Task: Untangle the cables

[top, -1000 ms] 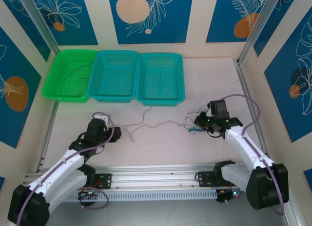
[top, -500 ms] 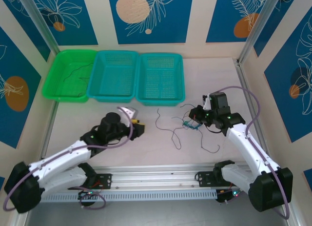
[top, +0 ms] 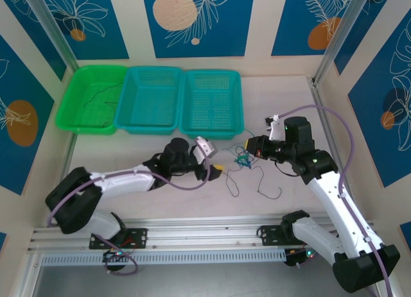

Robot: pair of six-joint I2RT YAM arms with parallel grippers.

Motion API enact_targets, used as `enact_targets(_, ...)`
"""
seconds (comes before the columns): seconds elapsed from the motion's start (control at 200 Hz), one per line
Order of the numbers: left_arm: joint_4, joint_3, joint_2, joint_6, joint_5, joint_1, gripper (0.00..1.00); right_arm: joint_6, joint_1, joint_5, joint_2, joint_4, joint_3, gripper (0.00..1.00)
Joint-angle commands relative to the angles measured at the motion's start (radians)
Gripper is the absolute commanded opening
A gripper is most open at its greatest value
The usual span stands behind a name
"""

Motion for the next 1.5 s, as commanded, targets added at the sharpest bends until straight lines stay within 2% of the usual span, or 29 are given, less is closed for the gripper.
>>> enact_targets(0.0,0.112,0.088,0.119,0.075,0.119,-0.040,0.76,-0.022,0.005,-0.038,-0.021,-0.042,0.044,0.00)
enact_targets(0.205,0.346,0.140,0.354,-0.057,0.150,-0.060,0.77,0.013,0.001,0.012,-0.037,-0.040,0.022,0.00)
enact_targets(0.32,0.376,0.166,0.433,-0.086,0.182,-0.087,0.76,0.030,-0.005,0.011,-0.039,-0.034,0.004,0.00)
enact_targets(0.375,0.381,0.172,0.454,-0.091,0.190,-0.100,0.72,0.035,-0.011,0.014,-0.039,-0.035,0.002,0.00)
enact_targets(0.45,0.384,0.179,0.473,-0.106,0.186,-0.107,0.59,0.041,-0.023,0.020,-0.038,-0.035,0.001,0.00)
enact_targets(0.475,0.386,0.180,0.476,-0.111,0.182,-0.106,0.49,0.046,-0.028,0.024,-0.038,-0.035,0.000,0.00)
enact_targets(0.57,0.422,0.147,0.456,-0.138,0.107,-0.106,0.00,0.061,-0.055,0.054,-0.041,-0.036,-0.013,0.00)
enact_targets(0.66,0.439,0.085,0.381,-0.178,0.017,-0.097,0.00,0.070,-0.098,0.113,-0.046,-0.054,-0.037,0.00)
enact_targets(0.74,0.380,0.021,0.261,-0.214,-0.089,-0.084,0.00,0.069,-0.159,0.157,-0.048,-0.079,-0.070,0.00)
enact_targets(0.865,0.102,-0.051,0.020,-0.260,-0.350,-0.055,0.00,0.066,-0.279,0.157,-0.040,-0.075,-0.152,0.00)
enact_targets(0.92,-0.016,-0.074,-0.077,-0.261,-0.425,-0.041,0.00,0.073,-0.331,0.160,-0.023,-0.074,-0.187,0.00)
enact_targets(1.03,-0.165,-0.137,-0.228,-0.270,-0.517,-0.017,0.00,0.080,-0.399,0.166,0.041,-0.044,-0.251,0.00)
enact_targets(1.135,-0.235,-0.188,-0.321,-0.282,-0.544,-0.011,0.00,0.066,-0.372,0.158,0.124,0.008,-0.284,0.00)
enact_targets(1.29,-0.242,-0.232,-0.347,-0.308,-0.510,-0.010,0.00,0.029,-0.255,0.119,0.207,0.026,-0.245,0.22)
enact_targets(1.42,-0.265,-0.253,-0.340,-0.331,-0.537,-0.010,0.00,0.005,-0.204,0.198,0.169,-0.062,-0.154,0.43)
enact_targets(1.495,-0.275,-0.269,-0.346,-0.337,-0.550,-0.010,0.00,-0.002,-0.194,0.249,0.115,-0.111,-0.110,0.51)
